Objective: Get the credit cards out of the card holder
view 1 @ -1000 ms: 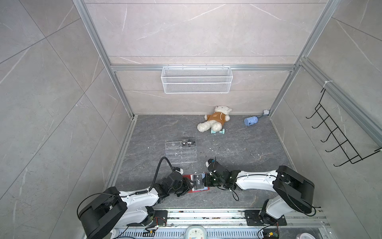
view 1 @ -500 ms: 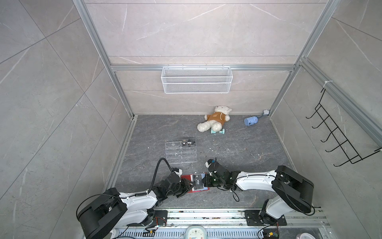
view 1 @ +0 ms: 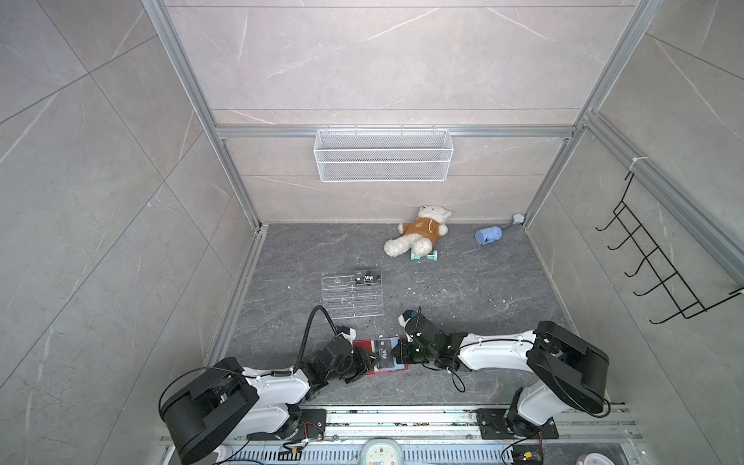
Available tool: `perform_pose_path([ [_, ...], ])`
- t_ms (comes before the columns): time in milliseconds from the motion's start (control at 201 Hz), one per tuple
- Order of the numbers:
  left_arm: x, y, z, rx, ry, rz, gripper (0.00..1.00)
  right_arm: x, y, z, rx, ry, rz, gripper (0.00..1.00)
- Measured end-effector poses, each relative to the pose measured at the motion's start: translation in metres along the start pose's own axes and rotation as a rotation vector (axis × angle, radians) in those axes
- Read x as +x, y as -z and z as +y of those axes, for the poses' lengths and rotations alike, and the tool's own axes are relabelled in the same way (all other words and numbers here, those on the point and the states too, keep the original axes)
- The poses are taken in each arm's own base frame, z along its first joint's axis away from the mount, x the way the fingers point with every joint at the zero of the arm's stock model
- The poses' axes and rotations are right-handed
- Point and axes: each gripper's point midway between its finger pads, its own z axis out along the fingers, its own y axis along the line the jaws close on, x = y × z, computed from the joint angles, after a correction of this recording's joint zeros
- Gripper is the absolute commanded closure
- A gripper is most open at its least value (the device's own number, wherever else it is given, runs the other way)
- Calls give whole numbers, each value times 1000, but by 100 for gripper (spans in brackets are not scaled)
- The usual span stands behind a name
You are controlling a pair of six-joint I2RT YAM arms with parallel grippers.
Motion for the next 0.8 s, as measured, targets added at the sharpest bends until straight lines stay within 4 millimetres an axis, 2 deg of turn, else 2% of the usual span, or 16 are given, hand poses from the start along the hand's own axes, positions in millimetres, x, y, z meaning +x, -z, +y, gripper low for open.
perform_pose_path([
  [60, 0, -1, 0, -1, 2, 1, 87, 0, 0, 0, -2, 0, 2, 100],
  [324, -2, -2, -5, 17, -13, -2, 97, -1, 0, -1, -2, -4, 1, 100],
  [508, -3, 2, -12, 41, -19, -11, 100, -1, 0, -1, -2, -5, 1, 100],
  [796, -6, 11, -12, 25, -7, -34, 100, -1, 0, -1, -1, -5, 2, 100],
])
